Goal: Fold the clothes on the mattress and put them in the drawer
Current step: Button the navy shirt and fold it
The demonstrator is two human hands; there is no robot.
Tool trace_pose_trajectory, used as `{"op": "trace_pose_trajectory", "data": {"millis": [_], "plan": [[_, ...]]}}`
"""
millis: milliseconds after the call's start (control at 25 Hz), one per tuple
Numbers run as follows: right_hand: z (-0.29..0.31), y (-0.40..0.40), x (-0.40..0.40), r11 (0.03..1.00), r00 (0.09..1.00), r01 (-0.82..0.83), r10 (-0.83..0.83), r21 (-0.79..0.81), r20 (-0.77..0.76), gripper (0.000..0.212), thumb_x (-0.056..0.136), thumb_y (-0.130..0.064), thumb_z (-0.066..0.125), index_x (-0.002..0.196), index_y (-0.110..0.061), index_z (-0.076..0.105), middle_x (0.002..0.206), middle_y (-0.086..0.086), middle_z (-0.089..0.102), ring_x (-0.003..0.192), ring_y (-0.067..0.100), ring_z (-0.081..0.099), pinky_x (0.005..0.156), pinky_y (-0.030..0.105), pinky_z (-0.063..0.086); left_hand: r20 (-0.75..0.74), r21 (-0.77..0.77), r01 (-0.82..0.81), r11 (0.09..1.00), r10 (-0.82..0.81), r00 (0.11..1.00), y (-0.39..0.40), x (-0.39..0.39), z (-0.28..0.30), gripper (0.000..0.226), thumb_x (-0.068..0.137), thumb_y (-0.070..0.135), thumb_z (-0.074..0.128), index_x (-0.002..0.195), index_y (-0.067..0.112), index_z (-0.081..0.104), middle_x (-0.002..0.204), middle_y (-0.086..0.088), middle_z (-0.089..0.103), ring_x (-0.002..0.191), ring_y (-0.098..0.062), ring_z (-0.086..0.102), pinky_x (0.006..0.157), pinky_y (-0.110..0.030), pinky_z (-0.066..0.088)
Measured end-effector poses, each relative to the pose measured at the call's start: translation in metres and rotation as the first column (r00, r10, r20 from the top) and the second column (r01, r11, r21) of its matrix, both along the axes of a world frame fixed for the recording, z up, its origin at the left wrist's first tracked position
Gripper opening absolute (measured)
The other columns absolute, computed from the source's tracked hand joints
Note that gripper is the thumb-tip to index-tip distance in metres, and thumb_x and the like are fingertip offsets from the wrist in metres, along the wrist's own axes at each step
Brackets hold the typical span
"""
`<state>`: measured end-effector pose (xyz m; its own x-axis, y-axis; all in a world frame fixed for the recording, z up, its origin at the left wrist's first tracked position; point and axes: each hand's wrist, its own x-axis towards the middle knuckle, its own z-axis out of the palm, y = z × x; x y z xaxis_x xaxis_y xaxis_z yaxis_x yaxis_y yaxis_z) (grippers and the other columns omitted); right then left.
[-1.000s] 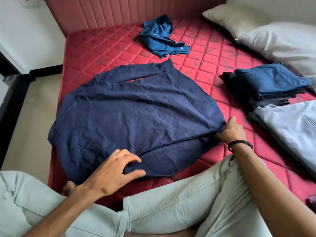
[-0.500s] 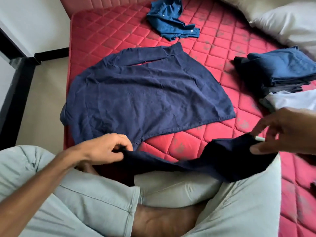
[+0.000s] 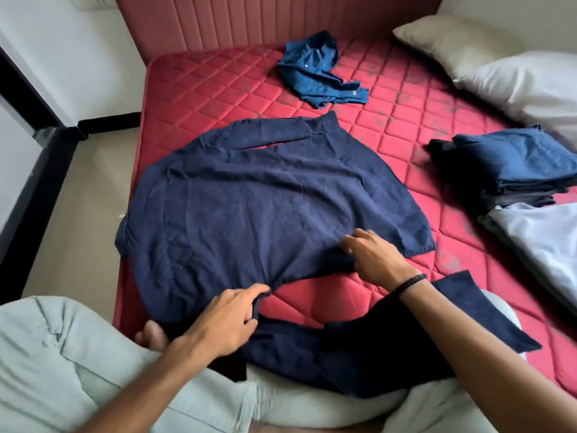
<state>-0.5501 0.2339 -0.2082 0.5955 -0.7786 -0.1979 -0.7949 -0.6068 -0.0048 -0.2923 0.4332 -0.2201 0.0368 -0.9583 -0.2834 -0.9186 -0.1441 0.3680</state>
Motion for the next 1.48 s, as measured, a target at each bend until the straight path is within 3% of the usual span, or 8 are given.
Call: {"op": "trace_pose_trajectory", "data": {"millis": [200,360,480,840,1000,1200,1360,1480], "plan": [[0.017,-0.028,-0.012,0.960,0.986,-0.062,0.101,0.273,-0.131,0.012,0.080,-0.024,0.066,0.074,-0.034,0.060,0.086,-0.008,0.071,0.088,0.018,0.071,0.076,0.032,0.054,-0.264,0.300,0.144,0.943,-0.062,0.962,-0.049,0.036,0.031,0.046,0.079,0.036,0.082,0.122,0.035,0.068,0.079,0.012,0.075,0.070,0.003,0.066,0.077,-0.021,0.054],[0.026,-0.068,0.018,0.988,0.970,-0.001,-0.036,0.154,0.239,0.026,0.092,-0.041,0.072,0.112,-0.025,0.074,0.103,-0.002,0.075,0.100,0.018,0.070,0.092,0.030,0.050,-0.092,-0.145,-0.180,0.973,0.168,0.982,-0.096,0.106,0.008,0.057,0.072,0.073,0.067,0.117,0.038,0.072,0.114,0.009,0.067,0.108,-0.014,0.061,0.102,-0.033,0.048],[0.012,-0.126,0.042,0.976,0.981,0.118,-0.144,0.181,0.134,0.035,0.102,-0.046,0.053,0.099,-0.017,0.071,0.104,0.011,0.074,0.105,0.035,0.068,0.088,0.038,0.050,0.032,-0.401,-0.390,0.829,0.438,0.898,-0.135,0.180,-0.012,0.058,0.082,0.068,0.056,0.118,0.027,0.075,0.122,-0.006,0.066,0.114,-0.035,0.060,0.101,-0.046,0.048],[-0.007,-0.351,0.168,0.996,0.992,0.050,-0.040,-0.080,0.123,0.035,0.089,-0.012,0.064,0.124,-0.015,0.068,0.122,0.023,0.069,0.112,0.042,0.064,0.093,0.046,0.052,-0.187,-0.204,-0.799,0.565,0.779,0.598,-0.260,0.351,-0.028,0.055,0.092,0.066,0.060,0.118,0.019,0.074,0.123,-0.010,0.070,0.117,-0.036,0.062,0.100,-0.041,0.050],[-0.013,-0.390,0.179,0.992,0.997,0.065,-0.061,-0.104,0.042,0.017,0.085,-0.017,0.068,0.100,-0.024,0.070,0.106,0.021,0.070,0.098,0.041,0.066,0.080,0.043,0.054,-0.295,-0.277,-0.698,0.660,0.633,0.715,-0.280,0.369,-0.029,0.034,0.079,0.062,0.076,0.078,0.027,0.073,0.087,0.001,0.071,0.091,-0.027,0.069,0.081,-0.035,0.052],[-0.023,-0.399,0.173,0.928,0.956,0.288,-0.264,-0.234,0.130,0.026,0.086,-0.005,0.064,0.112,-0.004,0.067,0.115,0.033,0.060,0.102,0.051,0.062,0.083,0.052,0.055,-0.175,-0.443,-0.635,0.633,0.634,0.754,-0.299,0.359,-0.036,0.021,0.089,0.048,0.069,0.084,0.028,0.067,0.085,0.002,0.068,0.092,-0.032,0.067,0.080,-0.038,0.051],[-0.037,-0.299,0.225,0.984,0.906,0.082,-0.008,-0.157,0.423,0.055,0.095,-0.042,0.045,0.141,-0.014,0.053,0.141,0.022,0.048,0.130,0.046,0.047,0.108,0.058,0.042,0.093,-0.634,-0.254,0.730,0.399,0.912,-0.277,0.290,-0.034,0.037,0.097,0.048,0.052,0.127,0.027,0.060,0.129,-0.007,0.059,0.121,-0.036,0.053,0.105,-0.050,0.042],[-0.066,-0.228,0.219,0.964,0.929,-0.263,0.262,-0.034,0.260,0.070,0.098,-0.074,0.019,0.160,-0.042,0.023,0.170,-0.003,0.020,0.157,0.022,0.016,0.124,0.051,0.014,0.229,-0.410,-0.114,0.905,0.223,0.947,-0.254,0.256,-0.051,0.070,0.095,0.073,0.029,0.156,0.038,0.035,0.166,0.006,0.030,0.154,-0.019,0.024,0.123,-0.052,0.021]]}}
